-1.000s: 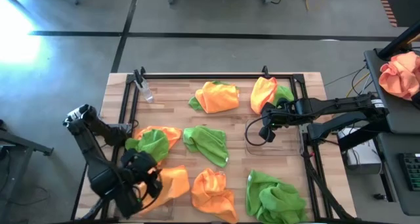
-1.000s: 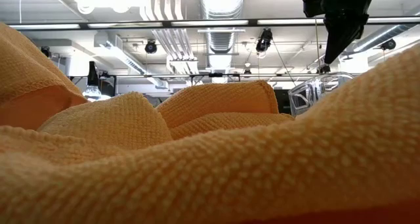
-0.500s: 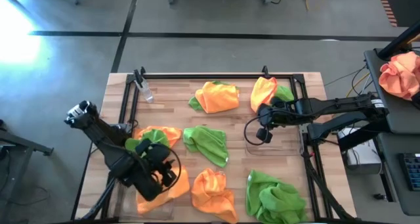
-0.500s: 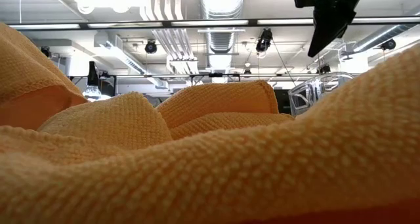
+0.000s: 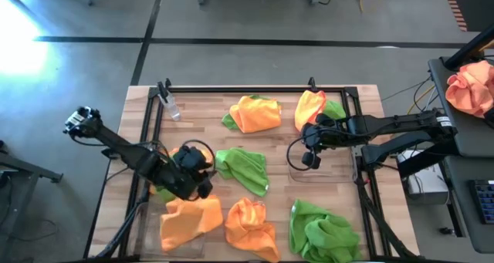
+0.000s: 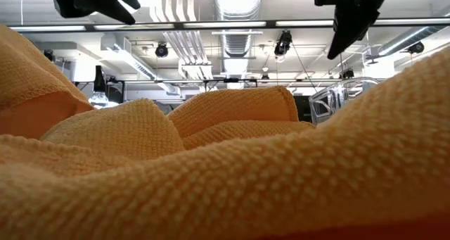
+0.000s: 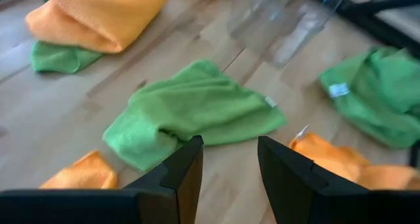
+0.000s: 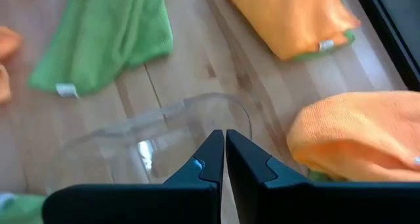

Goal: Sort microfiber towel by color & place in baskets
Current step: Put the top center yellow towel into the left transparent bin

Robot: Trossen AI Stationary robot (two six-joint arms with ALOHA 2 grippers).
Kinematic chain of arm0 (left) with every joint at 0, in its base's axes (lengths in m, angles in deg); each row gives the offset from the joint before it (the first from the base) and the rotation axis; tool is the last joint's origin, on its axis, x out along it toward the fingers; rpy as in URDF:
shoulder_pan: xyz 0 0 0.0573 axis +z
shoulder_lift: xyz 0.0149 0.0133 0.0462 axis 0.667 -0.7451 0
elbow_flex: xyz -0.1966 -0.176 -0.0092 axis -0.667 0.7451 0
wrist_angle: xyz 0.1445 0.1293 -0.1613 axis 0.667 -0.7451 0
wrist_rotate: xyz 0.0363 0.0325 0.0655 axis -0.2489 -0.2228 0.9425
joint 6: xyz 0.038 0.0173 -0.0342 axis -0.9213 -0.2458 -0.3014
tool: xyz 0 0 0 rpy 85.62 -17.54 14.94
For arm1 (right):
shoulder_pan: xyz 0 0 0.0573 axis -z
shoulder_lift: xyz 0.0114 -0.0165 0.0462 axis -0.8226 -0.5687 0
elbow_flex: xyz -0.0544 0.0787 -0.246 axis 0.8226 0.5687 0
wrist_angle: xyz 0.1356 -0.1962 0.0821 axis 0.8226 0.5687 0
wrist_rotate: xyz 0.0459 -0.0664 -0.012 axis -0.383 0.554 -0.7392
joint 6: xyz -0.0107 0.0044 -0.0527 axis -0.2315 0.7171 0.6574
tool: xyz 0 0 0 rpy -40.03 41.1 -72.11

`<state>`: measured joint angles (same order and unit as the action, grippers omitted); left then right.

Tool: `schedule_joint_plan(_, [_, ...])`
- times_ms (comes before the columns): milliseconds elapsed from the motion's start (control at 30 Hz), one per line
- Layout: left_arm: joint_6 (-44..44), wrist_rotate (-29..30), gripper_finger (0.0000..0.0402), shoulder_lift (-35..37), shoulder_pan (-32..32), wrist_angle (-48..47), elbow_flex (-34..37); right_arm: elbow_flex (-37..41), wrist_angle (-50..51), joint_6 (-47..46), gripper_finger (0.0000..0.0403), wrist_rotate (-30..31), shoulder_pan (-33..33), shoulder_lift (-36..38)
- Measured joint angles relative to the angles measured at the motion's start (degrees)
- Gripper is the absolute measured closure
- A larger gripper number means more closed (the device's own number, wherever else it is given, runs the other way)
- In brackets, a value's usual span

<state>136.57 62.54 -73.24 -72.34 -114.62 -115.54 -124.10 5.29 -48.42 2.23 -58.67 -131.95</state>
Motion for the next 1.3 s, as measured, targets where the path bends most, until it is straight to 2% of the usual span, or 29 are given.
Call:
schedule_joint_plan(133, [-7.15,-0.93,0.0270,5.49,1.85,8.76,6.11,0.00,-7.55,-0.71,0.0390,0.00,0.00,0.00])
schedule_joint_plan(267, [-15.31,-5.84,0.0270,10.61,5.82,16.53,11.66,0.00,-14.43,-0.83,0.0390,0.00,0.00,0.00])
schedule_joint_plan(433, [-25.23,-15.70,0.0270,15.56,14.49,24.04,18.42,0.00,-16.31,-1.59,0.0390,0.18,0.29,0.00])
schedule_joint_plan(667, [-36.54,-35.30,0.0270,18.81,29.77,38.87,25.36,0.00,-16.28,-5.32,0.0390,0.22,0.39,0.00])
schedule_joint_plan(800, [-38.14,-43.06,0.0270,17.75,37.19,45.16,27.68,0.00,-16.12,-5.98,0.0390,0.22,0.39,0.00])
schedule_joint_plan(900, [-38.14,-47.33,0.0270,15.92,40.33,46.63,28.38,0.00,-15.79,-6.03,0.0390,0.22,0.39,0.00])
schedule_joint_plan(1067, [-43.95,-50.49,0.0271,11.73,41.14,51.38,27.57,0.00,-15.48,-6.00,0.0390,0.22,0.39,0.00])
schedule_joint_plan(1200, [-47.54,-50.18,0.0271,7.45,41.35,54.13,24.35,0.00,-15.43,-5.90,0.0390,0.22,0.39,0.00])
schedule_joint_plan(1300, [-47.73,-48.19,0.0271,3.97,41.40,51.54,20.55,0.00,-15.26,-5.88,0.0390,0.24,0.39,0.00])
